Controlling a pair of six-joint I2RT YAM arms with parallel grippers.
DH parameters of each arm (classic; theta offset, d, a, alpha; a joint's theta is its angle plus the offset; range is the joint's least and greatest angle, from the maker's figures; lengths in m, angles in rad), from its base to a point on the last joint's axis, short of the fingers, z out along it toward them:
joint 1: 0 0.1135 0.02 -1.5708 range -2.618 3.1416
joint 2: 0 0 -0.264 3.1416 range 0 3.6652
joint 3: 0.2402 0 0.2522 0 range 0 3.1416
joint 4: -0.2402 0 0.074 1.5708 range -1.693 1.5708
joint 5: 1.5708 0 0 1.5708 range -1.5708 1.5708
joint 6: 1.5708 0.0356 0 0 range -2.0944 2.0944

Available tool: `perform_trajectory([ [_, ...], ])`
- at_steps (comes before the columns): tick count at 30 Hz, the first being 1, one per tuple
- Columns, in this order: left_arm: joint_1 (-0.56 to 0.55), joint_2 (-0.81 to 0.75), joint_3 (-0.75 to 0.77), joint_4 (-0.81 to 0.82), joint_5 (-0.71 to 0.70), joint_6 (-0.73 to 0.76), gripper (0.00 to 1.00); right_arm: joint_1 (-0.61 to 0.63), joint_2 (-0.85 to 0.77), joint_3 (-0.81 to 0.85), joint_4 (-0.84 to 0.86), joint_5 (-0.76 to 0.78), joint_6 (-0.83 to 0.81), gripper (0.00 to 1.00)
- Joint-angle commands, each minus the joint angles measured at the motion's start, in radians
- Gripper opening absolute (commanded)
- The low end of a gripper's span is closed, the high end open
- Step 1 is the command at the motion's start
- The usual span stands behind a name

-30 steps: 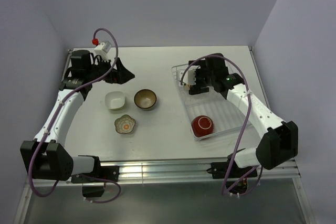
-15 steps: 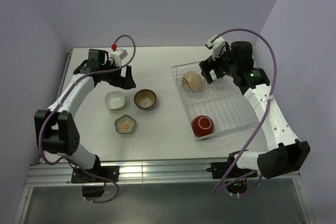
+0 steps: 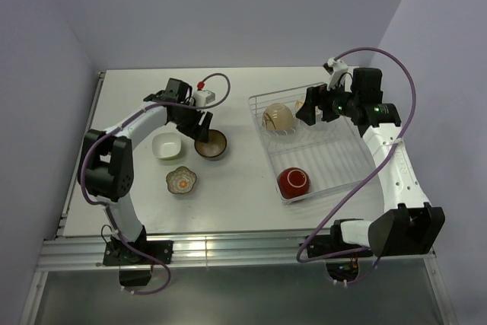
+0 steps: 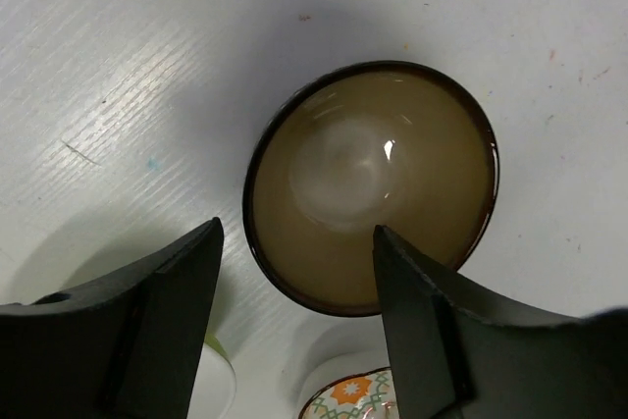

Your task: Load the bowls into the dish rack

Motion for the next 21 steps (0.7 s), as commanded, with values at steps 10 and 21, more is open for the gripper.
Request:
perform_trajectory([
  [10, -0.033, 0.066, -0.006, 0.034, -0.055, 0.021, 0.51, -0.047, -0.029, -0.100, 0.142, -0.179, 0.198, 0.99],
  [21, -0.034, 0.079, 0.000, 0.036, 0.024, -0.020, 0.08, -0.047, -0.030, -0.151, 0.221, -0.204, 0.290, 0.95],
])
